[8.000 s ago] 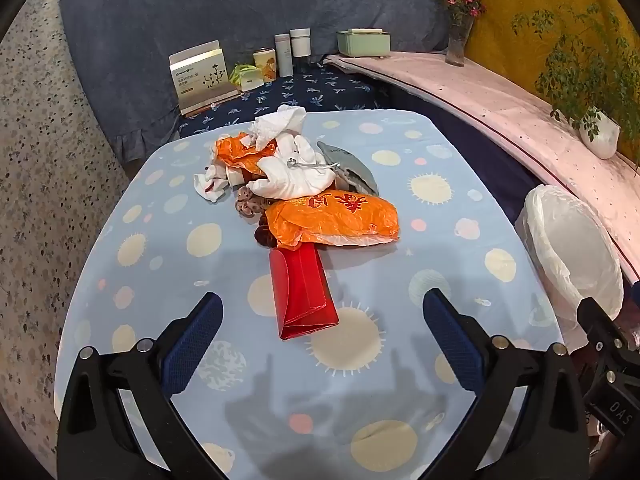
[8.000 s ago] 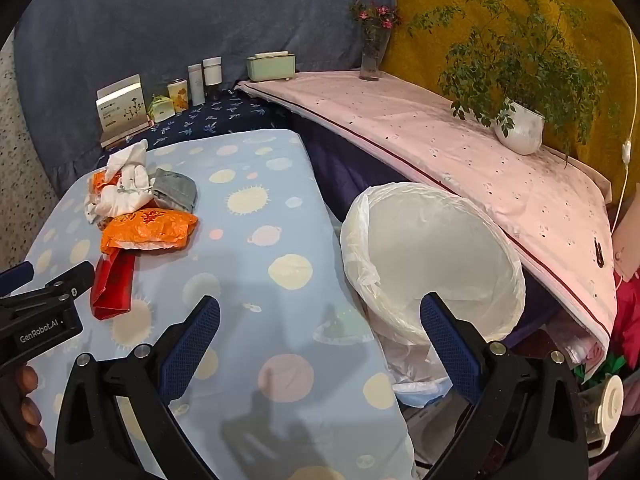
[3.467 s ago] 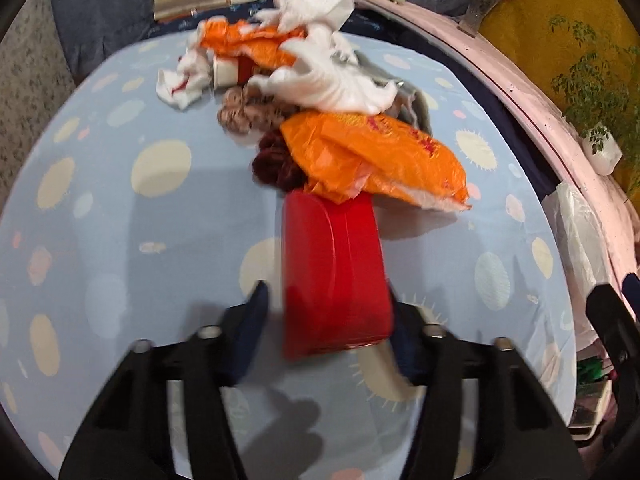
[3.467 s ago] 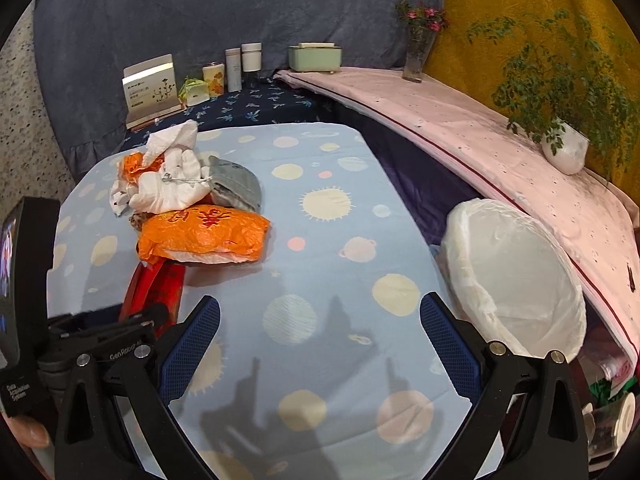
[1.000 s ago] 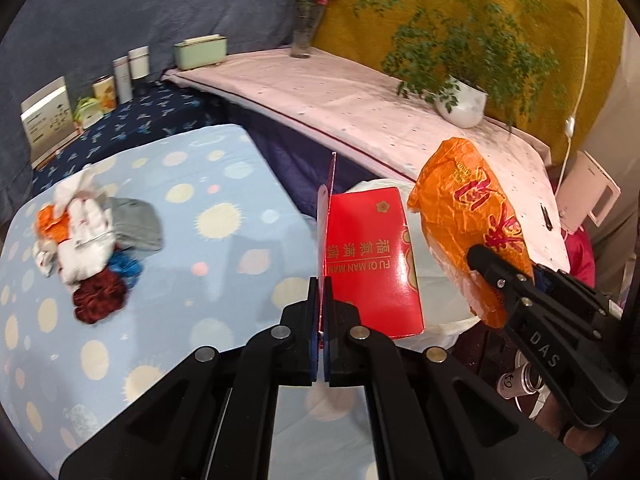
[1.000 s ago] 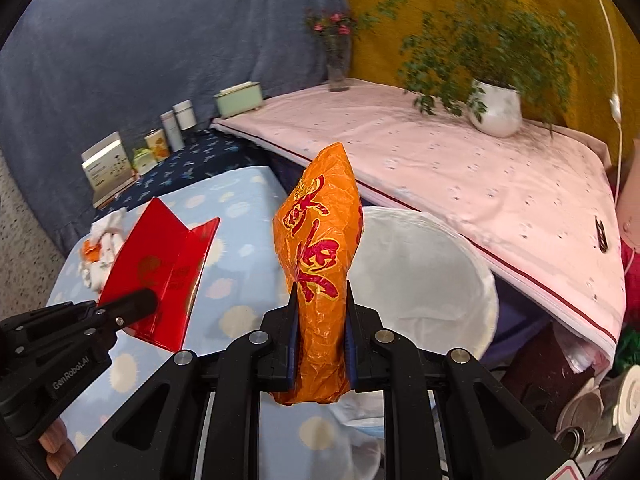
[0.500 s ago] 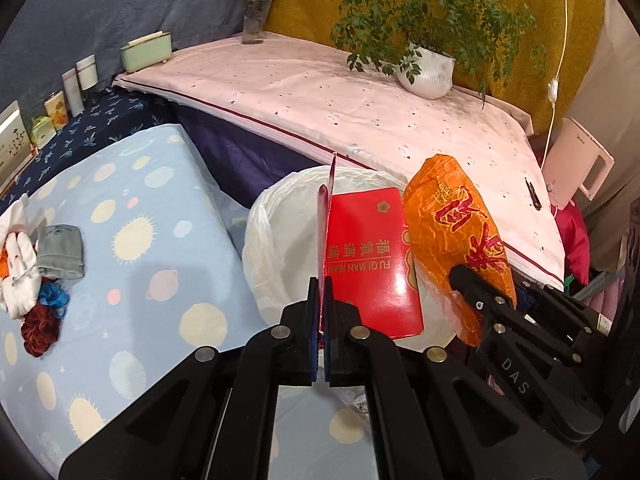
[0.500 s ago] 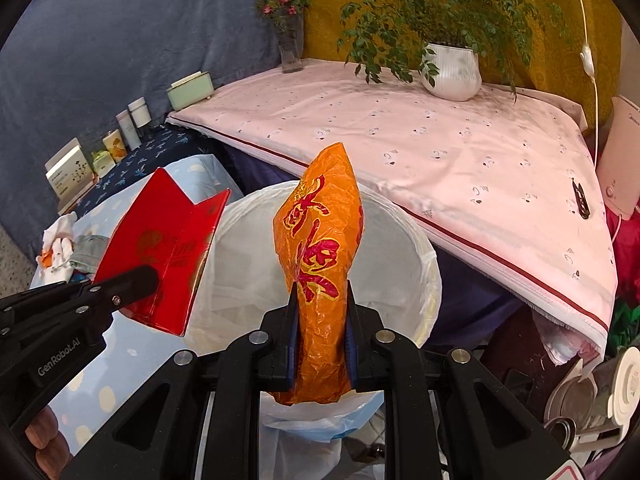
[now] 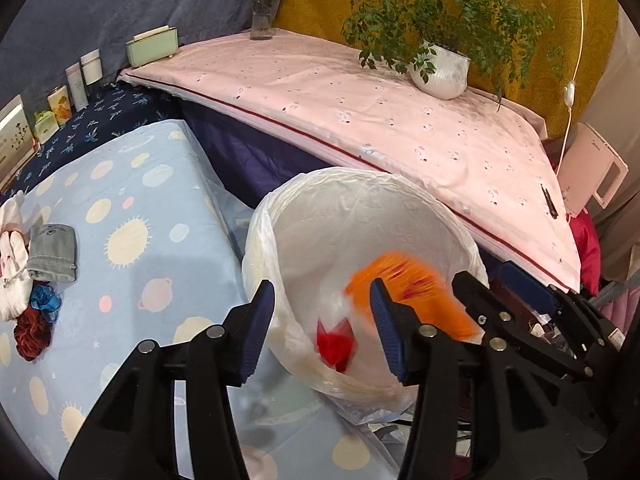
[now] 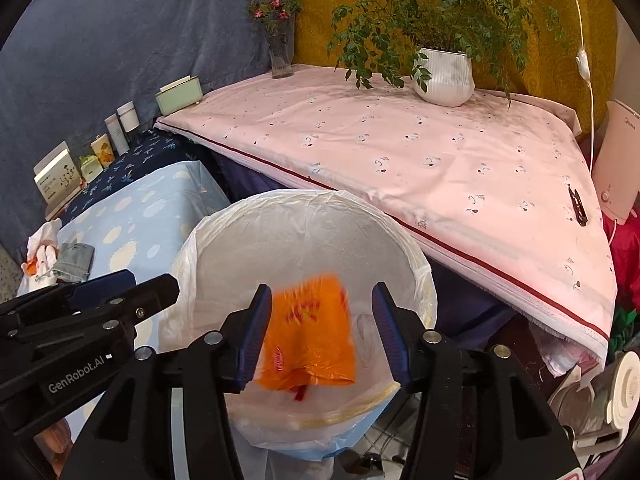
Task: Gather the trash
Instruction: 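Open both tools to drop the red box and orange bag into the bin, then grasp the dark red scrunchie with the left tool while the right tool grasps the grey mask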
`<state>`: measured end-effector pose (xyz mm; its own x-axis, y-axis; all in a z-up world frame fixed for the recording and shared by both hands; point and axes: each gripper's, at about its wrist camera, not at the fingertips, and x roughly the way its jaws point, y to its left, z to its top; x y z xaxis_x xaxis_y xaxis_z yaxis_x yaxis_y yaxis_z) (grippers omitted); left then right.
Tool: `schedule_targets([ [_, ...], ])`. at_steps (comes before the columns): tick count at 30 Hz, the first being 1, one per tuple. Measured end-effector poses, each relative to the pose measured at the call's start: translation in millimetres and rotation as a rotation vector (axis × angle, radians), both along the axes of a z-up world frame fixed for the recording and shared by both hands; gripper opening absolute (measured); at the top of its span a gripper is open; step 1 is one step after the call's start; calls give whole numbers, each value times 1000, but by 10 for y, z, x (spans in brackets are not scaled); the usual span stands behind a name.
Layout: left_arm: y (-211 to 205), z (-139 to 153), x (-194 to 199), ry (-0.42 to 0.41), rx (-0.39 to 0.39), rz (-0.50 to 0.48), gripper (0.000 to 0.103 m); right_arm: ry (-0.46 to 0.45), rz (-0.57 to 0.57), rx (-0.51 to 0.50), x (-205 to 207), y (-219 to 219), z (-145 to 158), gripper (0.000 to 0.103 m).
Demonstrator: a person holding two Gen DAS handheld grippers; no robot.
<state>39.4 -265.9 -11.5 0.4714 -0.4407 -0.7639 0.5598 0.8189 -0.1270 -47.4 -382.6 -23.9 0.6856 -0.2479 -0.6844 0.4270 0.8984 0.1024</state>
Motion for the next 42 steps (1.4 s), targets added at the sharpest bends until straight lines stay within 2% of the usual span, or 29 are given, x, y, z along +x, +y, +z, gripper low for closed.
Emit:
schedule_targets([
  [14, 346, -55, 95, 27, -6, 70, 47, -9, 35, -4, 57, 215, 69, 54],
  [24, 881, -16, 193, 34, -27, 164, 48, -26, 106, -22, 174, 609, 235, 55],
  [26, 1032, -12, 222, 30, -28, 195, 56, -27, 122, -25, 219, 720, 258, 55],
  [33, 1629, -27, 332, 24, -28, 303, 67, -24, 191, -26, 375, 1136, 278, 55],
  [35, 1843, -59, 375, 22, -16, 357, 82, -23, 214, -23, 423, 1275, 269, 56],
  [42, 2589, -256, 564, 66, -20, 519, 85, -8, 280, -13, 598, 1707, 209, 57],
])
